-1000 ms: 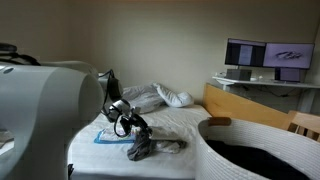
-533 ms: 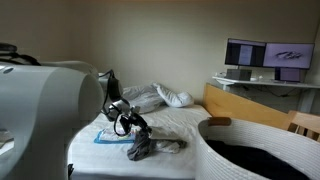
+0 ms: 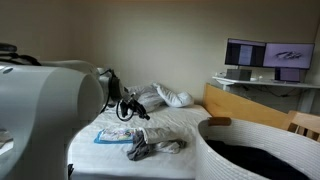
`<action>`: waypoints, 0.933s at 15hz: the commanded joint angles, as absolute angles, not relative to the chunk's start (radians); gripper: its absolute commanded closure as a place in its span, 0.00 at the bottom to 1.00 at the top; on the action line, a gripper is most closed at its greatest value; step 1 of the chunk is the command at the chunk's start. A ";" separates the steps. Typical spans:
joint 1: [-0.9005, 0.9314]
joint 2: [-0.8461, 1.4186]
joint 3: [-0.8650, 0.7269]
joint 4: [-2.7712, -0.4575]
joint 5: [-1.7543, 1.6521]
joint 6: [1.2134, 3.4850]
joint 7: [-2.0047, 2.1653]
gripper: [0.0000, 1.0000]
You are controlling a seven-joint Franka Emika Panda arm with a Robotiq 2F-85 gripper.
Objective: Put the clothes in the laundry bag
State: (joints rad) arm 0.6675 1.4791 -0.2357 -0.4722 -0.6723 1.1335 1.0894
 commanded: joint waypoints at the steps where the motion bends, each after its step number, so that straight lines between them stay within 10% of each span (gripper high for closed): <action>1: 0.656 1.478 -0.238 -0.388 -0.648 1.083 0.996 0.91; 2: 0.660 1.478 -0.241 -0.405 -0.654 1.087 0.974 0.94; 3: 0.668 1.477 -0.249 -0.414 -0.665 1.077 0.938 0.66; 14: 0.673 1.494 -0.227 -0.516 -0.693 1.339 0.468 0.02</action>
State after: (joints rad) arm 0.6687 1.4943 -0.2342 -0.5012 -0.6734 1.2859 0.5972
